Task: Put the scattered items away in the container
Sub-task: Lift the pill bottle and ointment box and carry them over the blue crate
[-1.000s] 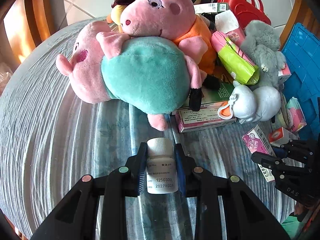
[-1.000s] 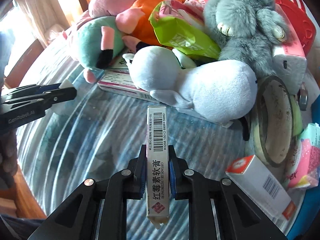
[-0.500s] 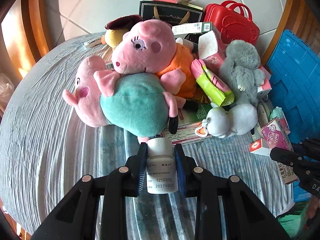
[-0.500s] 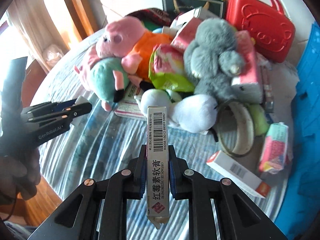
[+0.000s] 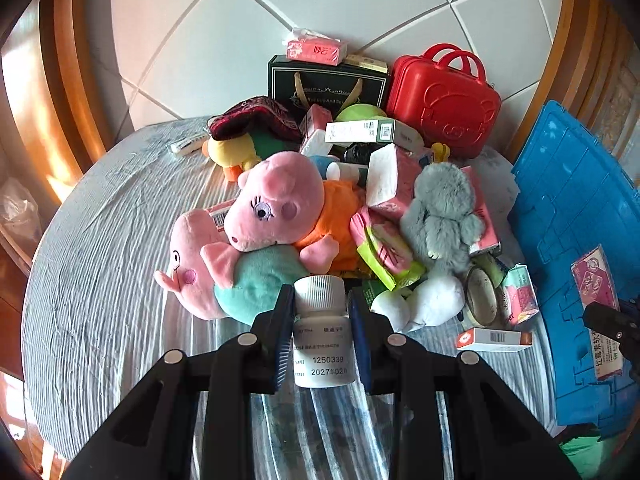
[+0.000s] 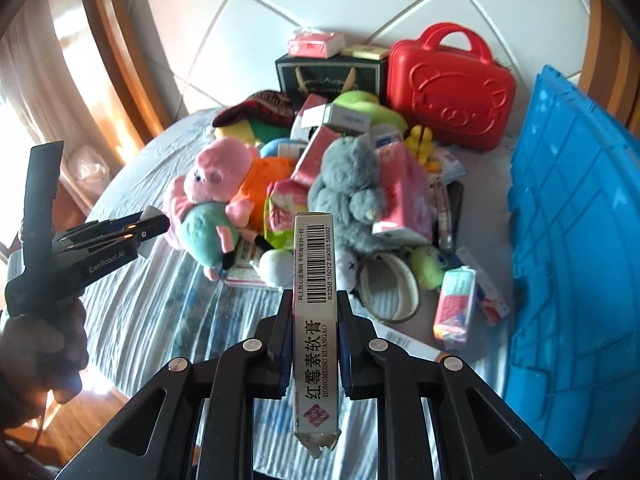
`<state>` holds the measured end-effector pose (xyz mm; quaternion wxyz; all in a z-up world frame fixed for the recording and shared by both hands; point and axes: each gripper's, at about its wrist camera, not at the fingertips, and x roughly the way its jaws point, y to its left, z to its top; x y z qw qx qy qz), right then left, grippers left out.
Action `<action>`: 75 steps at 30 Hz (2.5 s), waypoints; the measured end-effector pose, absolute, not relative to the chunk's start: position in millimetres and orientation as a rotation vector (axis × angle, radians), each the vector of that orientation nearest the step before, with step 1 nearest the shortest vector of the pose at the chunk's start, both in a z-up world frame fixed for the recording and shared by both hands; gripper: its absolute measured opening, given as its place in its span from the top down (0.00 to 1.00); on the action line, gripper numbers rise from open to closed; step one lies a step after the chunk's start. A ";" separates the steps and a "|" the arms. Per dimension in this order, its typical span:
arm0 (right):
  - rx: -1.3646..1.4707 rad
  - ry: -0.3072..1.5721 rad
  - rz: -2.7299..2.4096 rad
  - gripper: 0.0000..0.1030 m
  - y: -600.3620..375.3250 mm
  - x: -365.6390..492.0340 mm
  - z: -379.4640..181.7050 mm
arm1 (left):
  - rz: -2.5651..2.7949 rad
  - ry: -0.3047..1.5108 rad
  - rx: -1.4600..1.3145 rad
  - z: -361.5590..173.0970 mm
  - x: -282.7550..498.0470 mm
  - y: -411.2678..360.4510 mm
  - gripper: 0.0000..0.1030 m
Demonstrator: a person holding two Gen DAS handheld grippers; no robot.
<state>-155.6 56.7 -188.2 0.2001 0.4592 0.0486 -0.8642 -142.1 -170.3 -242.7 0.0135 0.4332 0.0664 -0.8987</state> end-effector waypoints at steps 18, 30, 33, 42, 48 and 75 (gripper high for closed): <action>1.056 0.085 -2.505 0.82 83.5 -125.6 -75.5 | -2.854 0.222 1.109 -129.4 -120.2 -167.7 0.74; 0.964 0.067 -2.525 0.82 103.7 -110.6 -38.6 | -2.877 0.162 1.004 -62.6 -96.4 -143.5 0.74; 0.949 0.069 -2.531 0.82 112.0 -107.4 -31.6 | -2.888 0.135 0.990 -49.8 -92.0 -135.6 0.74; 0.875 0.069 -2.546 0.82 138.6 -100.2 -12.9 | -2.922 0.093 0.948 -25.3 -86.7 -98.6 0.74; 0.832 0.059 -2.549 0.82 161.3 -98.7 -3.1 | -2.946 0.060 0.921 -10.4 -83.9 -66.7 0.74; 0.824 -0.093 -2.683 0.82 319.9 -116.8 2.7 | -3.155 -0.194 1.038 9.6 -125.7 145.3 0.74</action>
